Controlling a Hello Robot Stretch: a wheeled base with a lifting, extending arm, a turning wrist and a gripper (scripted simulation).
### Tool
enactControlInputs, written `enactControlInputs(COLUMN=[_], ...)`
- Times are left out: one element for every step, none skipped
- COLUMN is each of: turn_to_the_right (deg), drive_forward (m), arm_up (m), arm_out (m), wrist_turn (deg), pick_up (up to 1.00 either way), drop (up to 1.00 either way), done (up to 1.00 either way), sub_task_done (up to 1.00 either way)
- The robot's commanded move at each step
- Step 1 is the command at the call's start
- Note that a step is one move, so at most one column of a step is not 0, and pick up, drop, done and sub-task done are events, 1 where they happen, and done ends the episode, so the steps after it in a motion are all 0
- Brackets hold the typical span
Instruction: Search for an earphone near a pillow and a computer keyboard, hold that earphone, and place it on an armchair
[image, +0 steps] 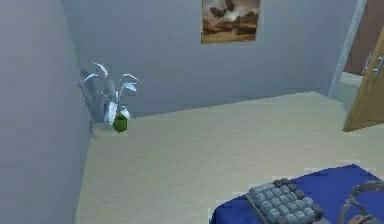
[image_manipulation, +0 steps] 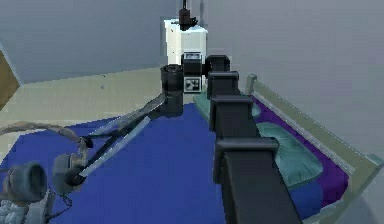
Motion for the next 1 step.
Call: enactControlInputs(turn_to_the_right=[0.0], drive_forward=[0.00], arm_up=[0.00], arm_out=[0.00], wrist_turn=[-24.0], pick_up=[0.00], drop=[0.00], done=[0.00], sub_task_done=[0.00])
